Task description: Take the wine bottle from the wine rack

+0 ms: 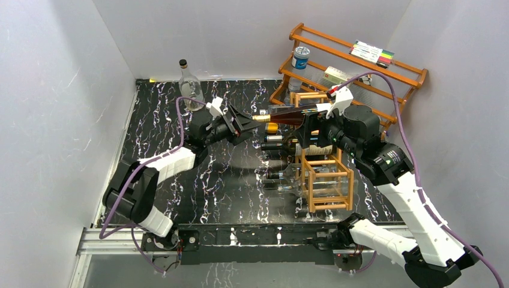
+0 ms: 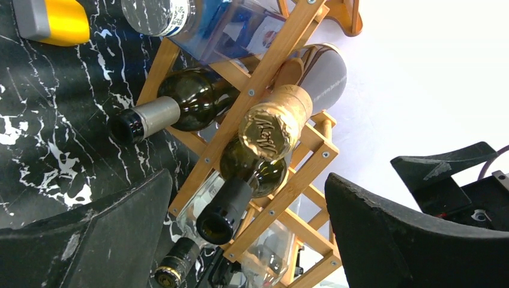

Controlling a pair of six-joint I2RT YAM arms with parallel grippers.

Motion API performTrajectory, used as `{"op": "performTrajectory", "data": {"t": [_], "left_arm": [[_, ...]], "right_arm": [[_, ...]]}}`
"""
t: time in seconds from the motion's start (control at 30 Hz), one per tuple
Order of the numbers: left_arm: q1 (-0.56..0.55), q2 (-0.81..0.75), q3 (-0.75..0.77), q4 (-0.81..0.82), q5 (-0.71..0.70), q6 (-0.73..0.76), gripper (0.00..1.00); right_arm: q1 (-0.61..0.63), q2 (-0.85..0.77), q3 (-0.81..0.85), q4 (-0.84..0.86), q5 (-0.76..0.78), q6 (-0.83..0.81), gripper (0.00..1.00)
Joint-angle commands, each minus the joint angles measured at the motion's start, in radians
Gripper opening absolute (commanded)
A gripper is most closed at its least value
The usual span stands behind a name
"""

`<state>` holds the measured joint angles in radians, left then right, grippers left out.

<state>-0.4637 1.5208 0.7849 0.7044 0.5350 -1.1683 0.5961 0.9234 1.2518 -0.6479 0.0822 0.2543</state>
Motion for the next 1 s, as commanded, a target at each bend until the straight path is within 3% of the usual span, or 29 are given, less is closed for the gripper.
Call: {"op": "performTrajectory", "data": {"t": [0.0, 0.4, 0.53, 0.67, 0.73, 0.83, 0.97], "left_arm": [[-0.007, 0.009, 0.065, 0.125, -0.019, -0.033, 0.97], [-0.008, 0.206, 0.203, 0.181, 0.088, -0.063, 0.79], [-0.033, 0.192, 0.166, 0.239, 0.015, -0.061, 0.87], [-0.052, 0.186, 0.143, 0.242, -0.041, -0.056, 0.81], [-0.053, 0.156, 0.1, 0.242, -0.082, -0.05, 0.86], [-0.043, 0.084, 0.039, 0.189, -0.119, 0.01, 0.97], [-0.01, -0.015, -0.012, 0.068, -0.09, 0.077, 0.98]], "right_arm": [[0.004, -0.007, 0.001, 0.052, 0.005, -0.014, 0.98], [0.004, 0.005, -0.008, 0.062, 0.0, -0.018, 0.98], [0.004, 0.007, -0.014, 0.072, -0.004, -0.018, 0.98], [0.002, 0.017, -0.021, 0.079, -0.015, -0.017, 0.98], [0.004, 0.028, -0.015, 0.084, -0.023, -0.043, 0.98], [0.004, 0.067, 0.0, 0.095, -0.02, -0.112, 0.98], [0.004, 0.132, 0.016, 0.136, -0.083, -0.288, 0.98]]}}
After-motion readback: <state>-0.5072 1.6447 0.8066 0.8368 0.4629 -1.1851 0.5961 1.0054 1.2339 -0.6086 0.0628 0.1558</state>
